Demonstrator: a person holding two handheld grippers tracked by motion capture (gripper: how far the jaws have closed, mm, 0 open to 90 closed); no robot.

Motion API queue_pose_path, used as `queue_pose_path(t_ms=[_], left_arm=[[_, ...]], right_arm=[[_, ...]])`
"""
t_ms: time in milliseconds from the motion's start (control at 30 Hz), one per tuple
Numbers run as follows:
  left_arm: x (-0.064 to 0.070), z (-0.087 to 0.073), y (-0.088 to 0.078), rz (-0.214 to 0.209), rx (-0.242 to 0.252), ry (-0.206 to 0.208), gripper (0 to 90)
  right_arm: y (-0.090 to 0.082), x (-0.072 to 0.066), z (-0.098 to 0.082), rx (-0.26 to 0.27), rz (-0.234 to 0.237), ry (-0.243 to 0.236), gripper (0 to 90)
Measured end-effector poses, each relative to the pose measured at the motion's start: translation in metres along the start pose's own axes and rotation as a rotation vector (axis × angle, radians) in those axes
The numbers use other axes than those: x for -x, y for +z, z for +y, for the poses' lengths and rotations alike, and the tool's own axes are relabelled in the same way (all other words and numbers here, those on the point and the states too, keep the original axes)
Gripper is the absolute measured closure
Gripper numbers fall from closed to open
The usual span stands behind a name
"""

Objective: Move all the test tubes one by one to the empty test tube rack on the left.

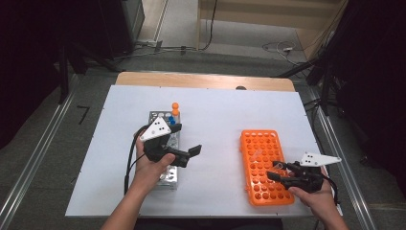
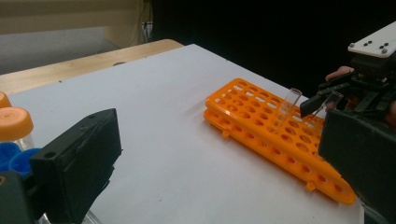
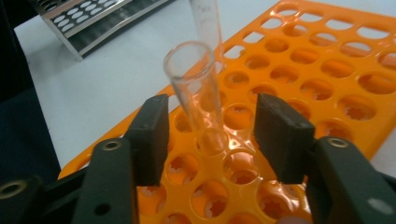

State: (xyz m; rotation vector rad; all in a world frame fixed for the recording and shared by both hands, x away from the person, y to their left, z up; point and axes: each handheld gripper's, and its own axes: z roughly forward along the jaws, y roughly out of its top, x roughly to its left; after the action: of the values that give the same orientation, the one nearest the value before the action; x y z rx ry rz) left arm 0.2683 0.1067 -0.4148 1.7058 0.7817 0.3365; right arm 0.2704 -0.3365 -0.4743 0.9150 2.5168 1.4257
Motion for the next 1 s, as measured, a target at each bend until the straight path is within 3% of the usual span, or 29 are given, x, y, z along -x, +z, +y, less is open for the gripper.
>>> queue_pose_path(t_ms=[267, 367, 633, 833, 1000], left_arm=[[0.002, 0.000, 0.002, 0.000, -0.008, 0.002, 0.0], [0.003, -0.001, 0.003, -0.001, -0.011, 0.005, 0.0], [0.006, -0.001, 0.006, -0.008, -0.017, 0.010, 0.0], [0.008, -0.001, 0.007, -0.017, -0.014, 0.012, 0.0], [0.013, -0.001, 0.010, -0.032, -0.018, 0.017, 0.0]], right_arm=[[0.004, -0.002, -0.003, -0.007, -0.017, -0.041, 68.4], [0.004, -0.003, -0.003, -0.011, -0.027, -0.063, 72.7], [-0.001, -0.005, 0.003, 0.000, -0.033, -0.030, 73.5], [-0.011, -0.006, 0.010, 0.053, -0.039, 0.001, 73.6], [-0.013, -0.013, 0.017, 0.087, -0.035, -0.004, 73.6]])
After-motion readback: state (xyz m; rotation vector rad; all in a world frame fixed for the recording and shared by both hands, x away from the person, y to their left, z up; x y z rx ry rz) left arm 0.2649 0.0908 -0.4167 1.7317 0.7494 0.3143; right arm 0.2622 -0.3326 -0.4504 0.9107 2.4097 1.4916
